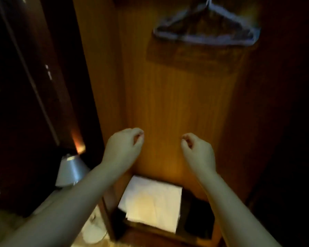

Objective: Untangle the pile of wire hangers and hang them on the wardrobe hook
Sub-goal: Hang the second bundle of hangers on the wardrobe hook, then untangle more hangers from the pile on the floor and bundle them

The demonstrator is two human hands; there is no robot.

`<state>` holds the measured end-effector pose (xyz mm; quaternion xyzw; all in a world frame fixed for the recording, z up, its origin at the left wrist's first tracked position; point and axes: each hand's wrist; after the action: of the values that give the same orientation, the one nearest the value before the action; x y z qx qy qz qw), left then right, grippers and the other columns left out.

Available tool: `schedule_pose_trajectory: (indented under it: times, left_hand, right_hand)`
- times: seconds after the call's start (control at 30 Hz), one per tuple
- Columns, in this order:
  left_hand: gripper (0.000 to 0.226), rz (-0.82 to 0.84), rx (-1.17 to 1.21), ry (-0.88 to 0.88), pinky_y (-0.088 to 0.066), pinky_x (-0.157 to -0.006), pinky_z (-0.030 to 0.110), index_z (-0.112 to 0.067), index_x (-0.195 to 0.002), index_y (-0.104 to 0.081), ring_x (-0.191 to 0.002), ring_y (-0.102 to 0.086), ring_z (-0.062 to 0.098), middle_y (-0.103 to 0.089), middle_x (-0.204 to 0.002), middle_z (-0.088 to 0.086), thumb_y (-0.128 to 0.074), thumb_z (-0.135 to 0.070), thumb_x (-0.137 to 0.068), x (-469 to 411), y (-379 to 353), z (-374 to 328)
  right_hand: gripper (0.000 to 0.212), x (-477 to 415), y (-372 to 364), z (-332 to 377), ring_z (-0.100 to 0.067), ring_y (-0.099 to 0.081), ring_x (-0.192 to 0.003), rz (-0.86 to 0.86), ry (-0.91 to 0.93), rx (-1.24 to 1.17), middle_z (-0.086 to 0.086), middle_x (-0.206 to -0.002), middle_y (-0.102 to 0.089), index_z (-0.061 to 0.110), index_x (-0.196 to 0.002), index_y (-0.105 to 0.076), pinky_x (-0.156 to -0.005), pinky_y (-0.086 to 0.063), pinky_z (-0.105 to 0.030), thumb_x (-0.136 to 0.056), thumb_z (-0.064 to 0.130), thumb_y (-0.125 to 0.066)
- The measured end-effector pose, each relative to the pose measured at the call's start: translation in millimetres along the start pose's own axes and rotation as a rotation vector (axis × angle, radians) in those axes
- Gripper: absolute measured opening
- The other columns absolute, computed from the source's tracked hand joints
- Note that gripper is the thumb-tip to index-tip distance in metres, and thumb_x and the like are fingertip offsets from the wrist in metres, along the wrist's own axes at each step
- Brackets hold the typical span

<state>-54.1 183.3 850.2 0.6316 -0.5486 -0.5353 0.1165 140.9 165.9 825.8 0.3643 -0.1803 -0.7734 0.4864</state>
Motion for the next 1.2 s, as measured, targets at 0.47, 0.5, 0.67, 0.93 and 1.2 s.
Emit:
schedule_pose_trajectory:
  times: [0.47, 0.5, 0.67, 0.93, 1.2]
  left_hand:
    - [0.020, 0.233, 0.048, 0.415, -0.047, -0.075, 0.034, -0.016, -0.096, -0.069, -0.090, -0.062, 0.029, -0.070, -0.094, 0.008, -0.052, -0.024, -0.089, 299, -248, 199]
    - [0.022, 0.254, 0.038, 0.416, -0.046, -0.075, 0.034, -0.016, -0.098, -0.068, -0.090, -0.062, 0.027, -0.070, -0.094, 0.006, -0.051, -0.027, -0.089, 321, -270, 219]
    - [0.031, 0.359, -0.048, 0.402, -0.048, -0.075, 0.034, -0.018, -0.103, -0.066, -0.091, -0.061, 0.025, -0.069, -0.096, 0.004, -0.044, -0.035, -0.089, 422, -375, 313]
    - [0.027, 0.498, -0.180, 0.134, -0.049, -0.071, 0.034, -0.019, -0.104, -0.063, -0.082, -0.059, 0.021, -0.066, -0.089, 0.003, -0.046, -0.036, -0.092, 494, -469, 407]
    - [0.027, 0.546, 0.025, 0.461, -0.051, -0.076, 0.036, -0.015, -0.106, -0.066, -0.085, -0.063, 0.024, -0.069, -0.093, 0.007, -0.045, -0.029, -0.095, 574, -506, 446]
  right_hand:
    - [0.025, 248, -254, -233, -0.026, -0.061, -0.082, 0.136, -0.182, 0.143, -0.004, -0.091, -0.068, 0.017, -0.098, -0.067, -0.066, -0.045, -0.032, -0.095, 0.031, -0.046]
    - [0.025, 264, -278, -249, -0.026, -0.060, -0.084, 0.139, -0.194, 0.152, -0.004, -0.094, -0.068, 0.017, -0.098, -0.067, -0.068, -0.045, -0.033, -0.095, 0.030, -0.046]
    - [0.026, 341, -396, -334, -0.021, -0.060, -0.082, 0.107, -0.197, 0.104, 0.001, -0.088, -0.068, 0.016, -0.092, -0.069, -0.072, -0.048, -0.035, -0.092, 0.029, -0.046]
    - [0.023, 402, -517, -429, -0.018, -0.058, -0.089, 0.155, -0.152, 0.193, 0.003, -0.093, -0.068, 0.018, -0.095, -0.068, -0.079, -0.028, -0.026, -0.095, 0.025, -0.045]
    - [0.026, 434, -562, -485, -0.024, -0.059, -0.084, 0.595, -0.114, 0.411, -0.002, -0.098, -0.066, 0.020, -0.106, -0.060, -0.070, -0.046, -0.033, -0.098, 0.029, -0.036]
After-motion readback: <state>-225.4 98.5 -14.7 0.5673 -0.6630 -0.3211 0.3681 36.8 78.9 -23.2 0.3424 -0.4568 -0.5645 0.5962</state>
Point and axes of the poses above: each hand's wrist, its own x-axis away from the middle knuckle, its own y-axis out of the back of the hand, z = x × y
